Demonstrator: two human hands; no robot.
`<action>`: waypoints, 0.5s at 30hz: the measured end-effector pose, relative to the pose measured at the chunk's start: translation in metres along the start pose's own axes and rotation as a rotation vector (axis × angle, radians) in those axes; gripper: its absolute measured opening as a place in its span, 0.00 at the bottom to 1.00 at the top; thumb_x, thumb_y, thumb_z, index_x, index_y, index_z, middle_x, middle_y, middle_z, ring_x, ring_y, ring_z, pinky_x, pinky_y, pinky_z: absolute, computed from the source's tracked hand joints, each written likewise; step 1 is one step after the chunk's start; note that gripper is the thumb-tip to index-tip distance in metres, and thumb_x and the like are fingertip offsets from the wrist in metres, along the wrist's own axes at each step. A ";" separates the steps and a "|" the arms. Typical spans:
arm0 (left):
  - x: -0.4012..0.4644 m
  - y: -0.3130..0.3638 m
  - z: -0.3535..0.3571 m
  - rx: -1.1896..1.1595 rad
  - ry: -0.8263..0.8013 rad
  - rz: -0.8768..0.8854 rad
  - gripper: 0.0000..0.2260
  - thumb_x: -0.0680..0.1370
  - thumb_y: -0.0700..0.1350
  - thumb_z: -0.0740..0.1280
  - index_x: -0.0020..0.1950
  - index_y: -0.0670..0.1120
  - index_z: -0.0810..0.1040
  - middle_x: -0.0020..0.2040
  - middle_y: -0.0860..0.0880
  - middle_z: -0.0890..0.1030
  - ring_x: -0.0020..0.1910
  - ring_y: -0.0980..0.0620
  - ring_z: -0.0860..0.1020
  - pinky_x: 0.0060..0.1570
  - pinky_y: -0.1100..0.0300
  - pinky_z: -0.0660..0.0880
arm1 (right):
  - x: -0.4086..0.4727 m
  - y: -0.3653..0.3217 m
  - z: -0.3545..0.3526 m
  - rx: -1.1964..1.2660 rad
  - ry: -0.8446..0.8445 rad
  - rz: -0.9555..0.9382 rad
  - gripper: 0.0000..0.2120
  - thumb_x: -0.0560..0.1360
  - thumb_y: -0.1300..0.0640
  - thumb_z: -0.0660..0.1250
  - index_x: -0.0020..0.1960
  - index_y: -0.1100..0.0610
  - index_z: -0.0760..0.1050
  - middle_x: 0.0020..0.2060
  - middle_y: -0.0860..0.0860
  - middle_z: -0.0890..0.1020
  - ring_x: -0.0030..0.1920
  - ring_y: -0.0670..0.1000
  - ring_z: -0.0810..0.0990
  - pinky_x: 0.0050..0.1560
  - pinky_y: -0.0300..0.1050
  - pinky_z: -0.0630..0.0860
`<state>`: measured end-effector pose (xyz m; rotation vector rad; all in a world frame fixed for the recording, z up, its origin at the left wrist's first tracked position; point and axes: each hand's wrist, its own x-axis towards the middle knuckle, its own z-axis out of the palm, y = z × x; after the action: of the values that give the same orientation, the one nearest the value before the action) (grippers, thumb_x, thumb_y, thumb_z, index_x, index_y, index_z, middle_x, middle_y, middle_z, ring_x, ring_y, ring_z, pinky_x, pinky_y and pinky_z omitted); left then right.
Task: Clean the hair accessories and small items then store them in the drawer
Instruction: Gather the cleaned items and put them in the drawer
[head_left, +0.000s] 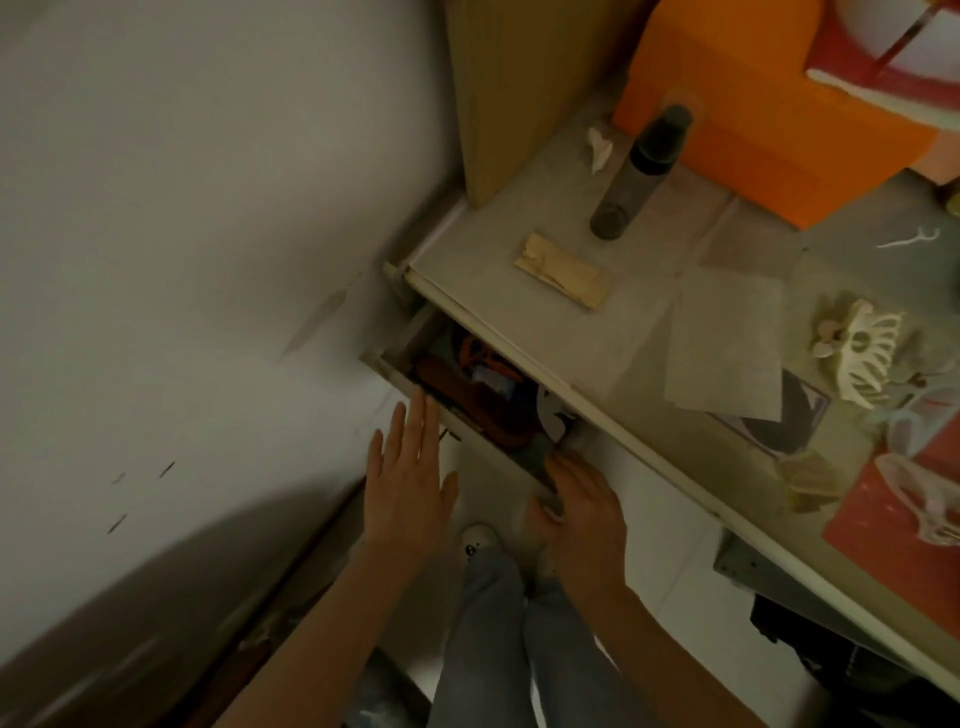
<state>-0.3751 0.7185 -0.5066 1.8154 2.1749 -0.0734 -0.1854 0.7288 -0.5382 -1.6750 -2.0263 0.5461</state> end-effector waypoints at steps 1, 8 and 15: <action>0.002 -0.001 0.001 -0.002 0.006 0.000 0.39 0.73 0.52 0.70 0.76 0.40 0.53 0.76 0.42 0.51 0.74 0.44 0.53 0.69 0.44 0.55 | 0.004 0.003 0.000 -0.004 0.004 -0.008 0.19 0.68 0.53 0.67 0.55 0.62 0.80 0.52 0.58 0.83 0.52 0.56 0.80 0.49 0.54 0.80; 0.001 -0.006 0.013 -0.068 -0.074 -0.028 0.33 0.81 0.53 0.55 0.74 0.47 0.33 0.74 0.48 0.32 0.75 0.46 0.36 0.75 0.48 0.42 | -0.010 0.002 0.004 -0.036 0.075 -0.004 0.22 0.68 0.61 0.75 0.60 0.61 0.77 0.56 0.58 0.81 0.57 0.55 0.78 0.59 0.53 0.76; 0.011 -0.038 0.039 -0.130 0.052 0.150 0.30 0.79 0.47 0.60 0.77 0.42 0.51 0.77 0.43 0.51 0.75 0.41 0.53 0.70 0.44 0.53 | -0.066 -0.042 0.048 -0.123 0.007 -0.077 0.21 0.77 0.53 0.57 0.67 0.58 0.69 0.67 0.55 0.74 0.68 0.53 0.67 0.68 0.51 0.61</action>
<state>-0.4053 0.7122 -0.5525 1.9175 2.0185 0.1463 -0.2363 0.6552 -0.5603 -1.6569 -2.1485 0.3957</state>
